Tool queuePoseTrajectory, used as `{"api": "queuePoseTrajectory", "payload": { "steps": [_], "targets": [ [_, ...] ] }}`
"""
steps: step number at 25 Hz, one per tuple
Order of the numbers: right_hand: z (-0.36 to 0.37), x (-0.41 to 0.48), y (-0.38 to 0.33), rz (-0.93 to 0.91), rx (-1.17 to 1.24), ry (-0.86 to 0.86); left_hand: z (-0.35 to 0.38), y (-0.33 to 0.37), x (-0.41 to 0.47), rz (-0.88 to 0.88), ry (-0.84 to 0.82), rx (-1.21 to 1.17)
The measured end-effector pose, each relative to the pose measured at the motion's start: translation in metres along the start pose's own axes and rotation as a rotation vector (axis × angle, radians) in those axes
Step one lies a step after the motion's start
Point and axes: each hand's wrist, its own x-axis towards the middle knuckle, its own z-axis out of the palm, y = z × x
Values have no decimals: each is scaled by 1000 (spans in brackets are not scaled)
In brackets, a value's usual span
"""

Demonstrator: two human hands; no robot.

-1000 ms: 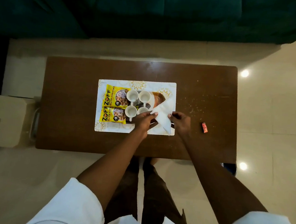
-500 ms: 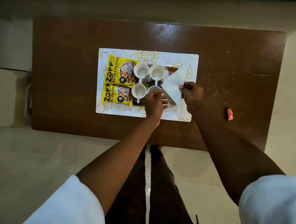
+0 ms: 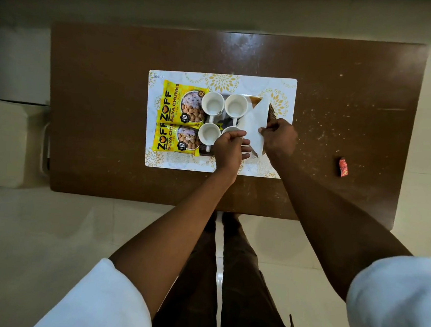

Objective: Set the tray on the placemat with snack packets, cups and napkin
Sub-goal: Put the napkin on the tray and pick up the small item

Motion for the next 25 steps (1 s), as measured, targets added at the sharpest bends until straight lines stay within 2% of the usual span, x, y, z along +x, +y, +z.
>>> {"api": "queuePoseTrajectory", "payload": {
  "steps": [8,14,18,21,25],
  "targets": [
    [5,-4,-4,22,3,14,1,5,-3,-9,-69,20],
    [-24,-28,17,-16,244,8,20,5,-20,-21,-165,92],
    [-72,-48,63,78,238,53,57,-14,-40,-50,-292,291],
    [-116,-53,112,161,178,150,87,-33,-54,16,-410,500],
    [-162,-36,155,263,217,269,135,-45,-56,57,-435,603]
  ]
}}
